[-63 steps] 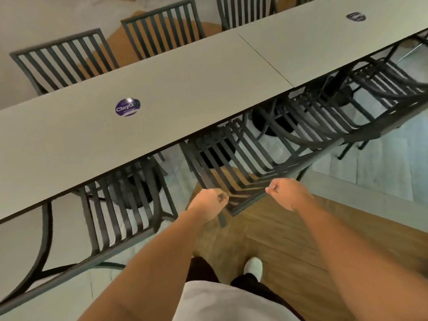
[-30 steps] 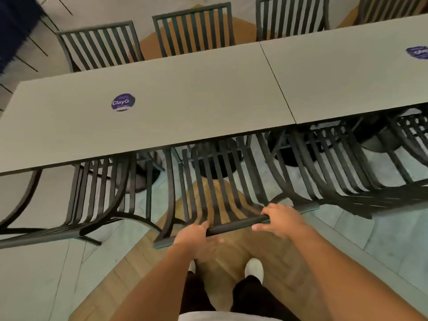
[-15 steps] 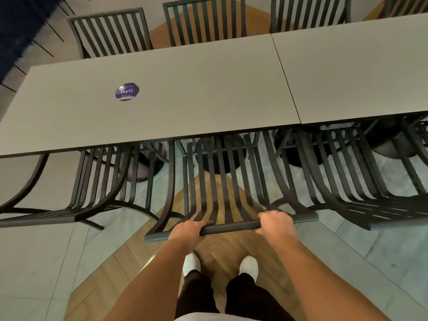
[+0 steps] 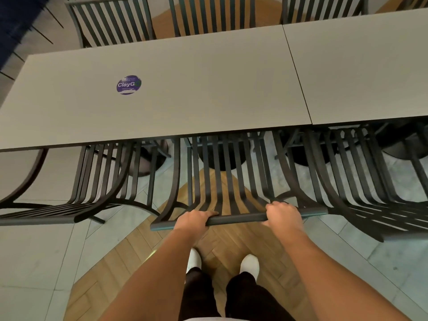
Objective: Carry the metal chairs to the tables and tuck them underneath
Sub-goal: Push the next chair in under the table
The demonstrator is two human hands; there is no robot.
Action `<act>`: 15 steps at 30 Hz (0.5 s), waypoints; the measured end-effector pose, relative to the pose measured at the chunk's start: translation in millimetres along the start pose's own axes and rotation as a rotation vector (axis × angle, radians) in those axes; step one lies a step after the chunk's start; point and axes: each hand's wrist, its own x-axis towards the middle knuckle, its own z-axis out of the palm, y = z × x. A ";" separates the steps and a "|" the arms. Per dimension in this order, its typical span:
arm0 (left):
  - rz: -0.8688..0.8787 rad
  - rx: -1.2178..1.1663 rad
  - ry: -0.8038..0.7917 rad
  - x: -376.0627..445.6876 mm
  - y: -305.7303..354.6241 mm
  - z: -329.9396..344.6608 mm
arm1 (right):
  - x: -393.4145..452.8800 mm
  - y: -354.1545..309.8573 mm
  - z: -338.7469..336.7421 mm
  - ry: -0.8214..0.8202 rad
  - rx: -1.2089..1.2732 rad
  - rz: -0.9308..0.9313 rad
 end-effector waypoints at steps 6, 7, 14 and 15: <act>-0.008 0.006 -0.014 15.9 -13.7 -17.5 | 20.9 -10.4 -8.8 0.021 0.022 0.003; -0.009 0.004 -0.015 17.8 -16.4 -20.3 | 23.6 -12.6 -9.2 0.017 0.026 0.005; 0.014 0.018 -0.036 20.7 -23.3 -21.6 | 27.2 -16.5 -10.2 0.001 0.005 0.013; 0.021 0.013 -0.051 21.3 -24.5 -22.6 | 27.6 -17.7 -10.6 -0.006 0.015 0.017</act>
